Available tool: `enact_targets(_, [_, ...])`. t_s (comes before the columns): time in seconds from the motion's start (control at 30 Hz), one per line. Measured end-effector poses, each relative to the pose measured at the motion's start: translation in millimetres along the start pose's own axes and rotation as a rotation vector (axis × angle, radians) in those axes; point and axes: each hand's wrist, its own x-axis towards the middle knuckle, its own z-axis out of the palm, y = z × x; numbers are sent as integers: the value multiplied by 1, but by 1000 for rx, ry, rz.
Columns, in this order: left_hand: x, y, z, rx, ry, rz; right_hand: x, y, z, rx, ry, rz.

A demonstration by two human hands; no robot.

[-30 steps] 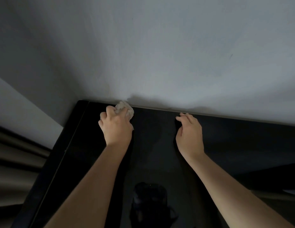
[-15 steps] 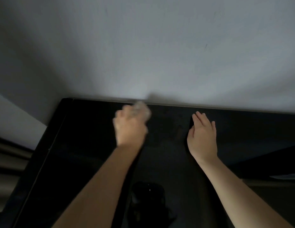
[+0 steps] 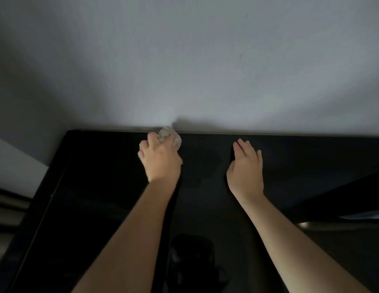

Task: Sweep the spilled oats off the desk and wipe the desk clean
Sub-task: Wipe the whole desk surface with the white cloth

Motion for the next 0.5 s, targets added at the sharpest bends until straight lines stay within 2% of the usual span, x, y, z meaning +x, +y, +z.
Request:
enact_targets(0.03, [-10,12,0,4,-3,35,0,0,1,-6,-1,-4])
enact_targets(0.1, [-46,31,2,-32,-42,276,-2,0,0,6,10,-18])
enact_targets(0.17, [-74,20,-2,-32,-75,515,-2,2,-2,25,28,-25])
enact_targets(0.2, [-73,2,-6,-15,-54,540,-3,2,-1,24,26,-26])
enact_targets(0.27, [-52,-38,-16,41,1,395,-3,2,-1,10,20,-25])
enact_targets(0.33, [-37,-63,-23,42,40,92,-3,0,0,-17,27,-18])
enact_targets(0.37, [-39,-61,-24,44,47,-3,-3,-1,0,-36,27,-8])
enact_targets(0.4, [-47,-52,-24,65,63,-2,-4,-5,-2,-54,16,5])
enact_targets(0.43, [-62,-41,-24,76,62,75,-7,-11,-4,-70,-5,15])
enact_targets(0.5, [-101,-26,-19,6,7,336,-18,-25,-7,-78,-46,-2])
